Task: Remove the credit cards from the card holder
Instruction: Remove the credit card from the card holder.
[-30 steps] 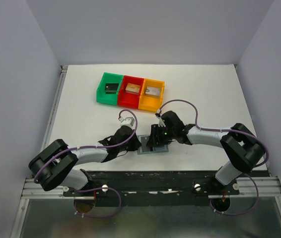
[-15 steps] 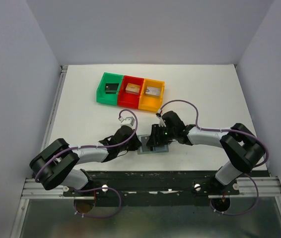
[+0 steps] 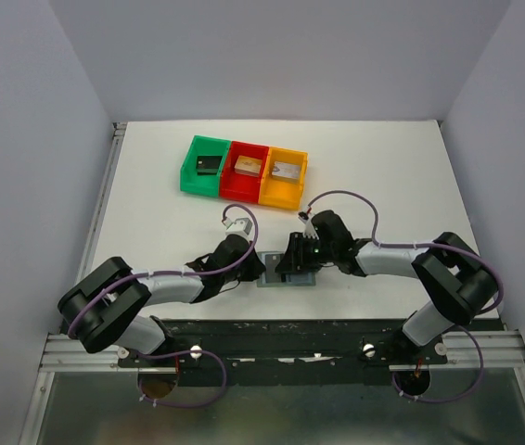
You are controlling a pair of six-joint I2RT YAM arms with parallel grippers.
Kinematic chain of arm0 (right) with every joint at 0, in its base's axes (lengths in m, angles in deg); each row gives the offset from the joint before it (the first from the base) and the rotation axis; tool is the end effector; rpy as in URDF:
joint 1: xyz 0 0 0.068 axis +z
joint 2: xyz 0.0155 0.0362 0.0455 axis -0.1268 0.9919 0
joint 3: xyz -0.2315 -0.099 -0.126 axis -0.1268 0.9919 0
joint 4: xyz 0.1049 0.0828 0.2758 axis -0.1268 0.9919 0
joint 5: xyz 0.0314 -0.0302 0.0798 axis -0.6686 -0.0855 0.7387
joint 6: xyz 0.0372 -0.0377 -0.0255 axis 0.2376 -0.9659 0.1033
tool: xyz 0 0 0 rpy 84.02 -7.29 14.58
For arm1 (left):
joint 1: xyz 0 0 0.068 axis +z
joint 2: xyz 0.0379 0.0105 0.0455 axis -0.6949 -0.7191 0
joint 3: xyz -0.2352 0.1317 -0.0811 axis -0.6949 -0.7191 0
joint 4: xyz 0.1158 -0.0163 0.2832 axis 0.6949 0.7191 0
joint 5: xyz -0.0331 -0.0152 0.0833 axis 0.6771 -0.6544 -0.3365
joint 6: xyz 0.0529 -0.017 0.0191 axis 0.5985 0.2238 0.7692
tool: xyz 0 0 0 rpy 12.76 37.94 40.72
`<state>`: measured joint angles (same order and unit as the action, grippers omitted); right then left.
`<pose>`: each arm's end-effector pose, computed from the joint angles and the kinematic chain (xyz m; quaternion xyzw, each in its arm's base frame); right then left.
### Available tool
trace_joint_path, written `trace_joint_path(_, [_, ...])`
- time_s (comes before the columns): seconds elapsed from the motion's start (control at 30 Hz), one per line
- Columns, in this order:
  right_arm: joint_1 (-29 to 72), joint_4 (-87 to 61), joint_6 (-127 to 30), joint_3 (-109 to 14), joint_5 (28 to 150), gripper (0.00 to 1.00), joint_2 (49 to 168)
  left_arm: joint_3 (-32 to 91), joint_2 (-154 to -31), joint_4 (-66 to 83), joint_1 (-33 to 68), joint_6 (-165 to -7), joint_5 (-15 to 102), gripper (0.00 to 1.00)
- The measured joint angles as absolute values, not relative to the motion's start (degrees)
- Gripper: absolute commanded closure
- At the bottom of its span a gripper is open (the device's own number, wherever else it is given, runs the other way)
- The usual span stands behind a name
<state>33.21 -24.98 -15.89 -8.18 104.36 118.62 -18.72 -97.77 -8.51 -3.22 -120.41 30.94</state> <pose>0.2374 0.2248 0.1055 -0.0885 0.8978 0.3917 0.1807 0.1912 -0.2022 0.1006 -0.0097 0.8969 -0.2984 0.3262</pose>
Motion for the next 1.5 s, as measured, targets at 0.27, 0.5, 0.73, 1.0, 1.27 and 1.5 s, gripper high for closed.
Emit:
trace_joint_path(0.27, [31.33, -30.66, -13.24, -4.84, 107.60, 0.52, 118.27, -18.74, -98.49, -9.95, -3.18, -120.43, 30.96, 0.89])
trace_joint_path(0.5, [29.75, -32.72, -12.11, -3.83, 109.17, 0.52, 117.81, -18.83, -98.58, -10.30, -3.16, -120.43, 30.98, 0.90])
trace_joint_path(0.73, [29.03, -34.45, -11.03, -3.33, 110.18, 0.53, 117.81, -18.94, -98.66, -10.65, -2.91, -120.45, 31.02, 0.91])
trace_joint_path(1.0, [28.70, -35.08, -10.93, -3.20, 110.90, 0.53, 118.14, -18.94, -98.95, -11.13, -2.91, -120.52, 31.15, 0.91])
trace_joint_path(1.27, [28.35, -32.81, -11.80, -3.22, 110.64, 0.51, 118.90, -18.94, -99.21, -11.52, -2.91, -120.54, 31.18, 0.92])
trace_joint_path(1.5, [27.96, -32.68, -11.80, -3.64, 110.70, 0.50, 119.65, -18.92, -99.52, -11.98, -2.85, -120.54, 31.22, 0.92])
